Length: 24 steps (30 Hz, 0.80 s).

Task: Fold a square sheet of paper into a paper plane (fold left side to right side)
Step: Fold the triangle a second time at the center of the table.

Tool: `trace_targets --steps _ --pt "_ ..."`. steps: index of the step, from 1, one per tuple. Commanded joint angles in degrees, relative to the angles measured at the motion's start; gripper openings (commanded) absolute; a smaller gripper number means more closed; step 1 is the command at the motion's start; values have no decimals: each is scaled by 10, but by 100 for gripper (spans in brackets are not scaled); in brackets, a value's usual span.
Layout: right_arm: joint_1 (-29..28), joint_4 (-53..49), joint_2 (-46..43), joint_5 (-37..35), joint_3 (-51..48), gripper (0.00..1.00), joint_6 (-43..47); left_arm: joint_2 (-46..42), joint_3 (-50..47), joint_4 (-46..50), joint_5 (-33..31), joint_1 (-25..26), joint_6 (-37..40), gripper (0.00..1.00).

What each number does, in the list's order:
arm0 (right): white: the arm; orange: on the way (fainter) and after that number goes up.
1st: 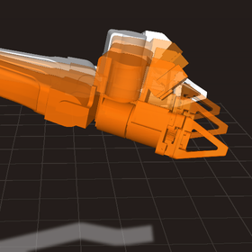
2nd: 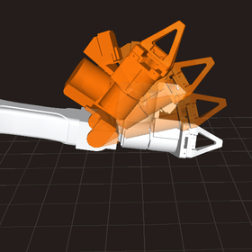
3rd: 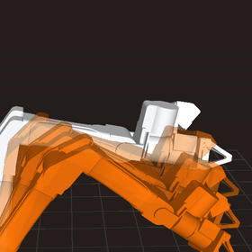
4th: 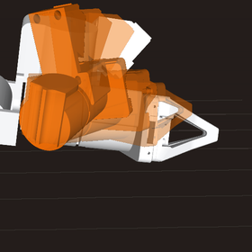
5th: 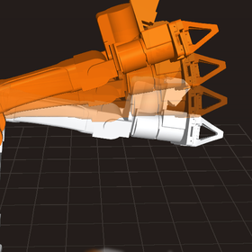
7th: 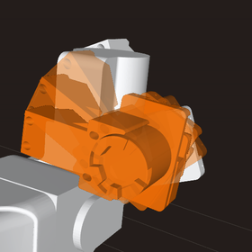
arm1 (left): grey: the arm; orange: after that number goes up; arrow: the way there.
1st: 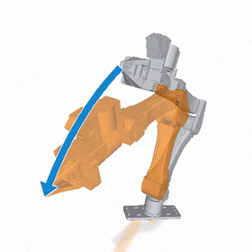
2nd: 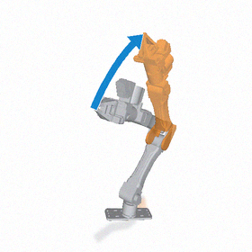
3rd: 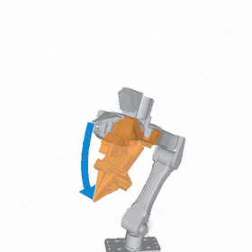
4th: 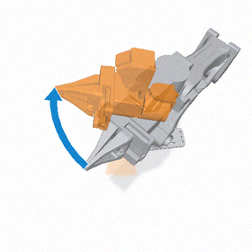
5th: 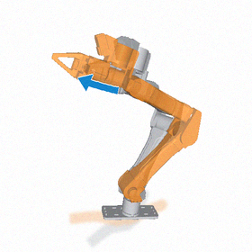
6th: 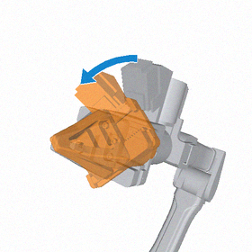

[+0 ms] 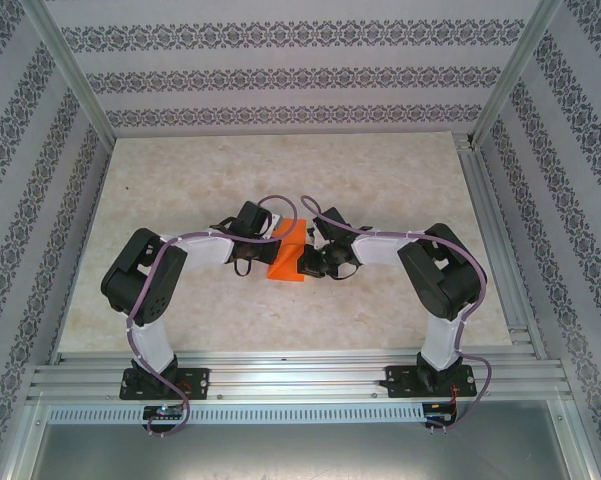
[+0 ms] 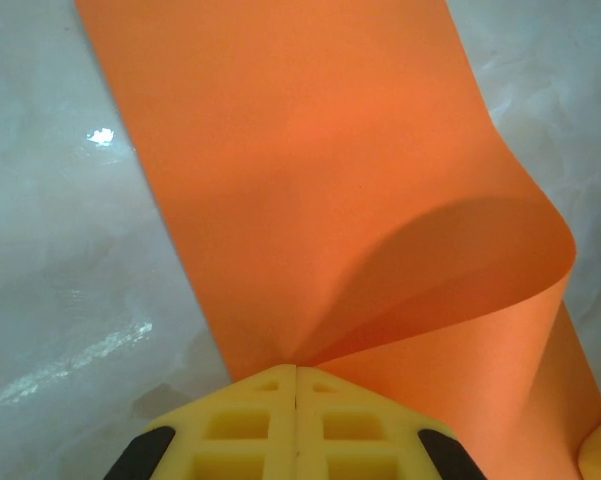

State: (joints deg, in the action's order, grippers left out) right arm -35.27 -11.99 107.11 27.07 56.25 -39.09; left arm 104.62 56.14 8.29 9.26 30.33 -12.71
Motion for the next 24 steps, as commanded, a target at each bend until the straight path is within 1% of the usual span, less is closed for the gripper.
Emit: trace_targets --steps 1,10,18,24 --pt "-12 -44 28 -42 -16 5 12 1 -9 -6 -17 -9 7 0" --pt "-11 -46 31 -41 -12 6 13 -31 -3 13 -36 -10 9 0" --pt "-13 -48 34 -41 -10 6 15 -20 -3 7 -28 -9 7 0" --pt "-12 -50 34 -41 -10 6 16 -4 -2 8 -35 -9 9 0"
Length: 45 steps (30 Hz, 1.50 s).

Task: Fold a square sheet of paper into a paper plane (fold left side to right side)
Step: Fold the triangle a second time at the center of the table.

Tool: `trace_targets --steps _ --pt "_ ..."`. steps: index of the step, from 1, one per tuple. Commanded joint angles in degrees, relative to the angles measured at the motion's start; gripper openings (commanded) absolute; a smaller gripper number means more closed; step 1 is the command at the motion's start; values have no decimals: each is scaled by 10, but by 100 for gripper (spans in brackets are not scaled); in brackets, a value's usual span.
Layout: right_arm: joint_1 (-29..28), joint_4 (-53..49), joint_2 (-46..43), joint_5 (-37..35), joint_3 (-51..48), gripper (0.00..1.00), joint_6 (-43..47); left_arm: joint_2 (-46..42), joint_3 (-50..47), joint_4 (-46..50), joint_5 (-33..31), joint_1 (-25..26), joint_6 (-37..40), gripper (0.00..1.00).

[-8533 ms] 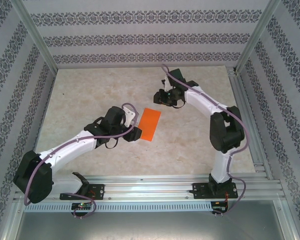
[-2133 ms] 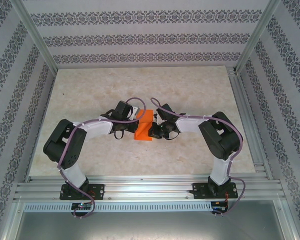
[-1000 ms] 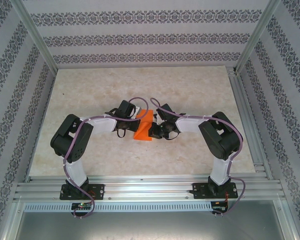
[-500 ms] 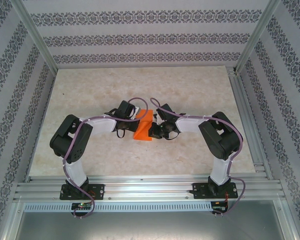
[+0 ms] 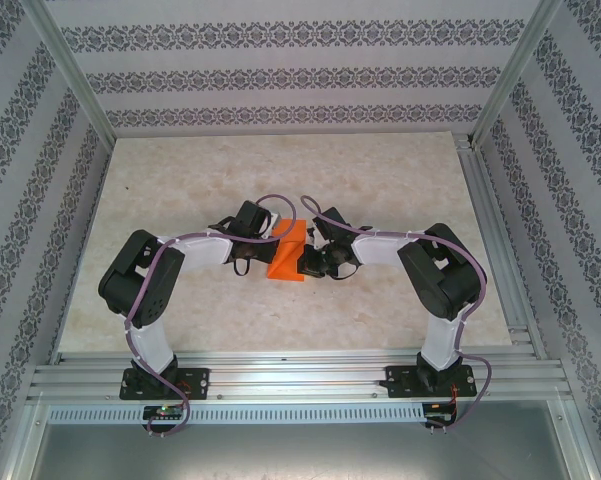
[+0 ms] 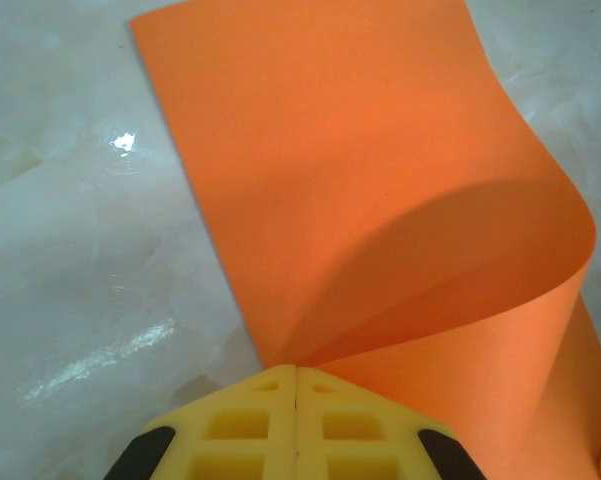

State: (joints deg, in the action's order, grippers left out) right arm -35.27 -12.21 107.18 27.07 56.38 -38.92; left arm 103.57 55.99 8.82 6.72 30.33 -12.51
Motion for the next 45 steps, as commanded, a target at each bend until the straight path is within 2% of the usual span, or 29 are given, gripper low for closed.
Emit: trace_targets --steps 1,11,20,29,45 --pt "-13 -46 34 -40 -9 6 14 10 -2 1 -10 -10 7 0" --pt "-14 -47 33 -38 -7 6 14 27 -18 -4 -20 1 -14 0" --pt "-15 -45 37 -37 -7 6 14 -16 -22 15 -9 6 -28 0" --pt "-14 -42 38 -35 -9 6 14 -54 -13 42 46 7 -44 0" --pt "-16 -43 41 -33 -5 6 15 -7 28 57 -2 6 -42 0"
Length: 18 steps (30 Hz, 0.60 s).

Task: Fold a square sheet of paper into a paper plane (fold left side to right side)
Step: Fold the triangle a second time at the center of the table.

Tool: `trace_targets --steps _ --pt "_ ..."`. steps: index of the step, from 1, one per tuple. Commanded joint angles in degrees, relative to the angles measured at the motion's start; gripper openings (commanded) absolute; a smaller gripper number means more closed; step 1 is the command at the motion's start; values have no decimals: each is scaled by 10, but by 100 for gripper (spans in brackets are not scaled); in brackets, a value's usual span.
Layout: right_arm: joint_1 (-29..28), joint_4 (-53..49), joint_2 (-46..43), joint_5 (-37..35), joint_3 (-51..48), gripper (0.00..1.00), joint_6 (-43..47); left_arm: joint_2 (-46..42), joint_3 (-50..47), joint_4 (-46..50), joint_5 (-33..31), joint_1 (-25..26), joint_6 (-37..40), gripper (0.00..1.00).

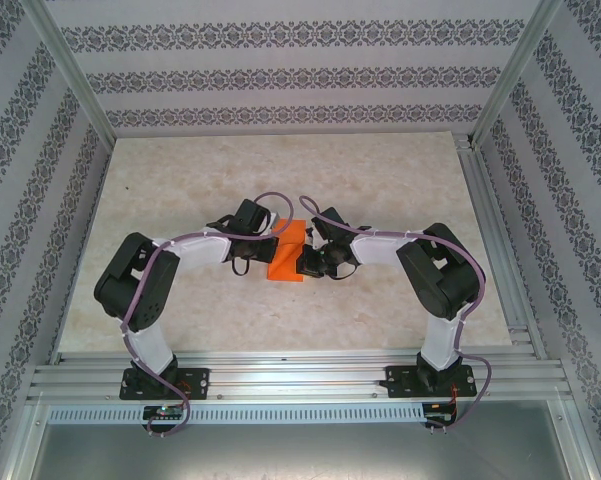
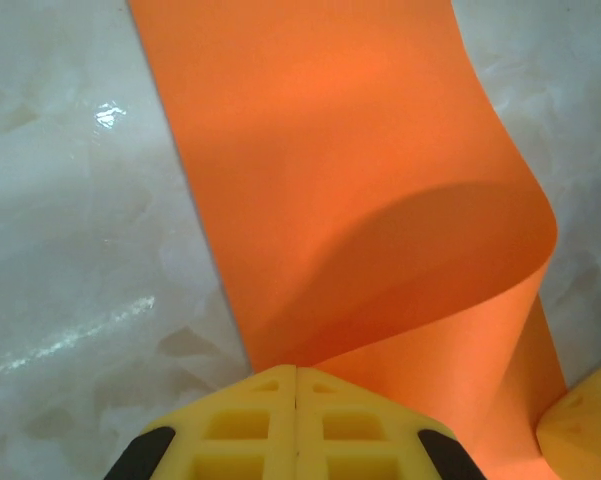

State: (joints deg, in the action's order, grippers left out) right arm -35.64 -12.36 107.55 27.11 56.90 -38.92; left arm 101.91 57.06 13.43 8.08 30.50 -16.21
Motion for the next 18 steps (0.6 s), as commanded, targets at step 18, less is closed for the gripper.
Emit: trace_targets --steps 18 --pt "-11 -43 39 -31 -8 6 16 43 10 -6 -3 4 -14 0"
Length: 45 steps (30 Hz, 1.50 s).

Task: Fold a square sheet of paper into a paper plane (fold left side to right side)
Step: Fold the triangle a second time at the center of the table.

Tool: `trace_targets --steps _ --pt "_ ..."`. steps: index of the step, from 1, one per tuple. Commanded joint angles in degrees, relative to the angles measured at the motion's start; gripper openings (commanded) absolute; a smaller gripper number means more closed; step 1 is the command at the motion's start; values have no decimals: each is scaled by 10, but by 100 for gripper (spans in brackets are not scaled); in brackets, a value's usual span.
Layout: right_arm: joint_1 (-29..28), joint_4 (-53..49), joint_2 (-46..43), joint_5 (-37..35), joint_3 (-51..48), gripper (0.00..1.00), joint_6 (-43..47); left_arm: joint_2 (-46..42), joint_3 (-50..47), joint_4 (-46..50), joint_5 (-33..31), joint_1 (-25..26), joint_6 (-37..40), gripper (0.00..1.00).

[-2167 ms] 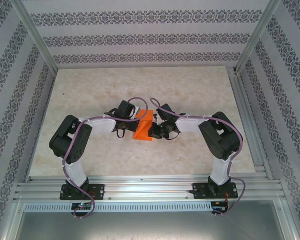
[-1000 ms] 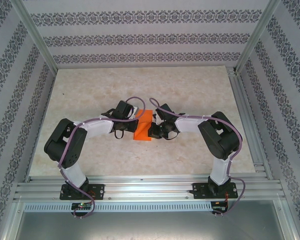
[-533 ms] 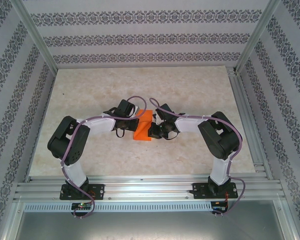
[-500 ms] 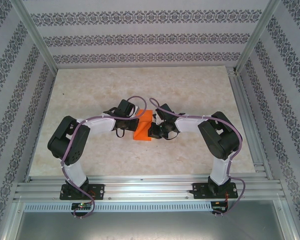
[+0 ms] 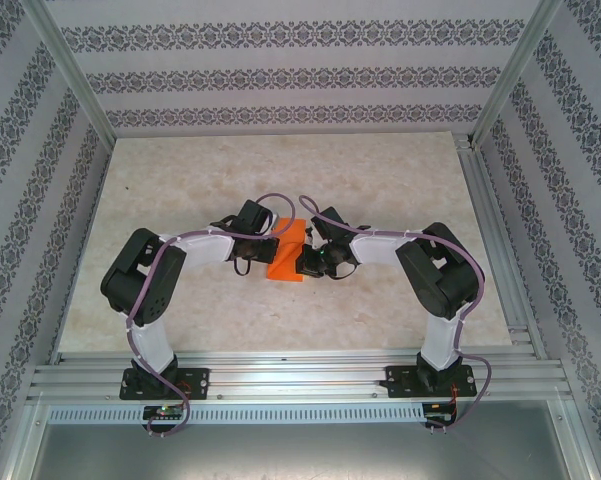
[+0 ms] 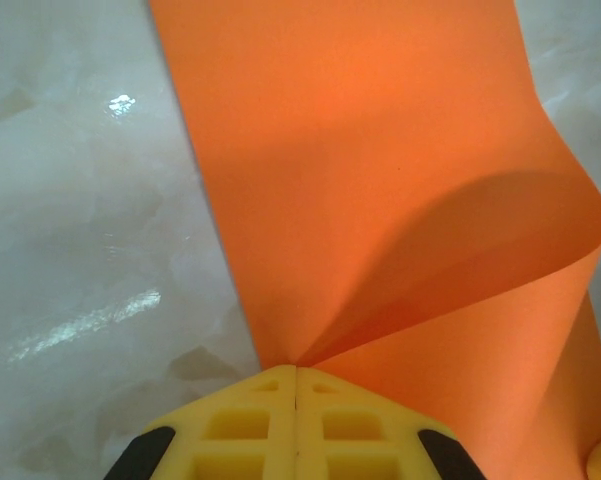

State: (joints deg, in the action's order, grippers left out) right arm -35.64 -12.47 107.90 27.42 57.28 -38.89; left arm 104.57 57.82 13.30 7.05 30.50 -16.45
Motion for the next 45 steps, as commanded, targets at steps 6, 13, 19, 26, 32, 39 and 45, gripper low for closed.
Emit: trace_targets --steps 6,13,19,26,32,39,45 --pt "-11 -43 22 -33 -6 8 21 28 -10 -4 -3 12 -18 0" --pt "7 -61 -51 -28 18 14 19 37 -20 4 -30 25 -17 0" --pt "27 -24 -48 -7 42 6 -17 41 -22 5 -41 34 -19 0" --pt "38 63 5 15 75 3 -95 38 -24 8 -47 37 -18 0" --pt "28 54 42 15 111 3 -97 38 -25 10 -53 38 -17 0" --pt "18 50 62 12 121 3 -97 40 -24 12 -57 41 -16 0" --pt "15 35 72 0 125 3 -85 42 -24 11 -58 42 -15 0"
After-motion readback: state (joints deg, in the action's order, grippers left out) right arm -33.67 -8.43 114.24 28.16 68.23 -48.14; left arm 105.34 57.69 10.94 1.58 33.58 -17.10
